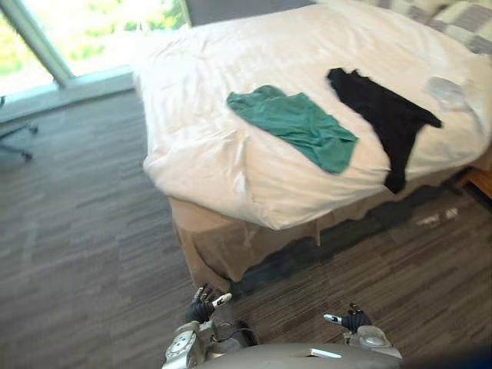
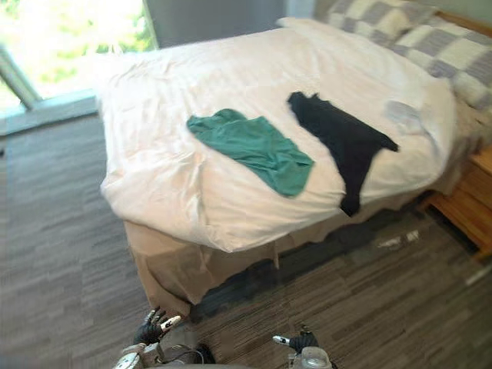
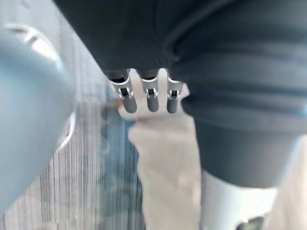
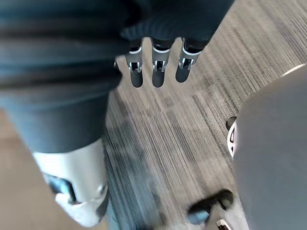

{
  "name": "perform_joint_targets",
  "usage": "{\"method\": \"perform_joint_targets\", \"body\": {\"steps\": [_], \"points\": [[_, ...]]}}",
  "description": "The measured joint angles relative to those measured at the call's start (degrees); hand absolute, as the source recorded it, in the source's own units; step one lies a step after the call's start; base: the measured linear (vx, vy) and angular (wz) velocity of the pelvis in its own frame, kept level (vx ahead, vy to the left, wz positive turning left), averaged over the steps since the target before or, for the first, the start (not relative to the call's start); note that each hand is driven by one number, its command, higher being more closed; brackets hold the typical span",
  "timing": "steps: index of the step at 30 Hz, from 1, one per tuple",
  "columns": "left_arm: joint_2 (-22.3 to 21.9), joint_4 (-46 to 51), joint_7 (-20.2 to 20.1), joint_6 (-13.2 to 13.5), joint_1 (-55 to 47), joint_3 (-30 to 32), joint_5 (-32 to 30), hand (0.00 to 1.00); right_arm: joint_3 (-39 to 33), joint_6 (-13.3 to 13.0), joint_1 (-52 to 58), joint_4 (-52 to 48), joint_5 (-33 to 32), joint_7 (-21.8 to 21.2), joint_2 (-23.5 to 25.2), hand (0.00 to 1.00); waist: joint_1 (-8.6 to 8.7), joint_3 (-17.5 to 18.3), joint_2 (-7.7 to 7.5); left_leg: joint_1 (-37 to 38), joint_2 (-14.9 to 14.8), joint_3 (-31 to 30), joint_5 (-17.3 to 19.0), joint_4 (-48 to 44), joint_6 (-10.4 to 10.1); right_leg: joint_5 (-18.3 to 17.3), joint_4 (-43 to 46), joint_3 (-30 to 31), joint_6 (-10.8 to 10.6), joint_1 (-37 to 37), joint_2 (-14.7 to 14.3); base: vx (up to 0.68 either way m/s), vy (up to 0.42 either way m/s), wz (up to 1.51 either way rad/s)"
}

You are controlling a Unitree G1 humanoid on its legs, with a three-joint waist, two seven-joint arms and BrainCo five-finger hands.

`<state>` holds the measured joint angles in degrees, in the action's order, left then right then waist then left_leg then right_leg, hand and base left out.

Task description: Tidy the bed and pick cloth on bed and put in laundry

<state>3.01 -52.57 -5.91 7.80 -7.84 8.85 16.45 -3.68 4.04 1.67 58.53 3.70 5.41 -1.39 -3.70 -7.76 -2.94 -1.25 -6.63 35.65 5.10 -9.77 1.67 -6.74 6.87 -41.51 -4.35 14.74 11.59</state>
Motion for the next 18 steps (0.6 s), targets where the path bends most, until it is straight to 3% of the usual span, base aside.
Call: {"method": "perform_joint_targets", "body": {"steps": [3, 5, 6, 7, 8, 10, 11, 12, 14, 15, 16, 18], "points": [[1.42, -0.66, -0.03, -2.64, 0.12, -1.14, 0.39, 0.00, 0.85, 0.01, -0.76, 0.70, -0.05, 0.05, 0.60, 0.00, -0.28, 0.53, -0.99, 2.09, 1.33, -2.35, -0.07, 1.49, -0.07, 0.90, 5.32, 0.30, -0.79, 0.75, 1.73, 0.32, 0.016, 0.62], [1.49, -1.20, -0.01, -4.26, 0.17, -3.42, -0.36, 0.00, 0.86, 0.18, -1.86, 1.38, -0.42, 0.09, 0.45, 0.00, 0.41, 0.41, 0.22, 5.65, 1.64, -6.40, -0.05, 3.37, -0.07, 3.43, 20.57, 4.13, 2.97, -1.74, 4.55, 0.28, -0.019, 0.84], [1.74, -1.54, 0.00, -4.97, 0.37, -5.00, -0.56, 0.00, 0.89, 0.26, -1.59, 1.41, -1.14, 0.13, 0.48, 0.00, 1.36, 0.01, 1.53, 6.89, 0.26, -8.69, -0.01, 4.37, -0.13, -0.07, 26.74, 7.77, 2.43, -4.41, 4.67, 0.20, -0.156, 1.02], [1.86, -2.60, 0.12, -5.95, 1.68, -5.84, -1.87, 0.00, 0.87, 0.66, -1.82, 0.95, -2.42, 0.12, -0.06, 0.00, 1.64, -0.18, 2.08, 7.99, -0.98, -11.19, -0.01, 5.17, -0.29, -6.46, 28.60, 10.25, 1.61, -7.21, 3.29, 0.26, -0.267, 1.22], [2.05, -3.99, 0.08, -7.15, 3.01, -6.69, -2.45, 0.00, 0.90, 0.91, -1.95, 0.28, -4.16, 0.45, -0.45, 0.00, 1.39, -0.63, 2.80, 8.60, -2.36, -13.25, -0.56, 5.35, -1.17, -9.34, 26.79, 11.97, 1.63, -9.89, 1.77, 0.24, -0.270, 1.01], [2.43, -4.91, -0.05, -7.63, 3.40, -7.22, -2.51, 0.00, 1.11, 1.26, -1.75, -0.27, -6.73, 1.04, -0.52, 0.00, 1.79, -0.70, 2.62, 8.77, -2.82, -16.17, -1.09, 5.48, -2.67, -8.54, 16.66, 14.21, 0.77, -12.21, 0.30, 0.15, -0.245, 0.96], [3.09, -4.87, -0.17, -7.64, 3.40, -7.33, -2.51, 0.00, 1.36, 1.34, -1.86, -0.14, -7.64, 1.43, -0.52, 0.00, 1.81, -1.00, 1.46, 9.18, -1.17, -17.44, -1.20, 6.14, -3.99, -3.34, 9.19, 14.91, 1.11, -12.42, 0.84, 0.11, -0.281, 1.12], [3.95, -5.58, -0.05, -7.49, 4.03, -7.11, -2.35, 0.00, 2.27, 1.54, -1.97, 0.88, -9.02, 1.51, -0.66, 0.00, 1.96, -1.65, -0.25, 10.79, 0.11, -19.13, -0.61, 8.04, -6.75, -0.54, 7.91, 16.42, 0.39, -12.62, 2.35, 0.09, -0.253, 0.77], [2.99, -6.01, -0.35, -7.34, 3.27, -7.16, -2.49, 0.00, 2.21, 2.15, -2.39, 1.82, -10.30, 1.86, -2.65, 0.00, 1.49, -0.61, 2.57, 11.91, -0.57, -18.51, -2.21, 10.78, -7.30, -0.55, 5.73, 16.13, 0.36, -11.93, 0.76, 0.12, -0.235, 0.34], [1.55, -6.00, -0.35, -7.20, 3.05, -6.39, -2.39, 0.00, 2.70, 2.62, -3.46, 2.51, -11.12, 1.99, -4.12, 0.00, 1.41, -0.62, 4.74, 12.36, -1.64, -18.56, -3.36, 12.55, -8.03, -0.31, 3.63, 15.54, 0.42, -11.21, -0.96, 0.10, -0.171, 0.12], [1.00, -5.99, -0.37, -7.06, 2.89, -6.04, -2.41, 0.00, 3.57, 3.60, -4.22, 2.98, -11.38, 1.95, -4.35, 0.00, 1.34, -0.56, 5.66, 12.31, -2.81, -18.63, -3.87, 13.39, -8.70, 0.73, 1.60, 15.16, 1.07, -10.26, -2.71, 0.06, -0.117, 0.04], [0.87, -5.94, -0.46, -6.72, 2.84, -5.56, -1.21, 0.00, 4.36, 4.70, -4.28, 3.41, -11.57, 1.82, -3.75, 0.00, 1.03, -0.47, 5.15, 12.54, -4.38, -18.52, -4.31, 13.85, -9.43, 1.97, -1.14, 14.58, 1.84, -9.06, -4.86, 0.08, -0.139, -0.04]]}}
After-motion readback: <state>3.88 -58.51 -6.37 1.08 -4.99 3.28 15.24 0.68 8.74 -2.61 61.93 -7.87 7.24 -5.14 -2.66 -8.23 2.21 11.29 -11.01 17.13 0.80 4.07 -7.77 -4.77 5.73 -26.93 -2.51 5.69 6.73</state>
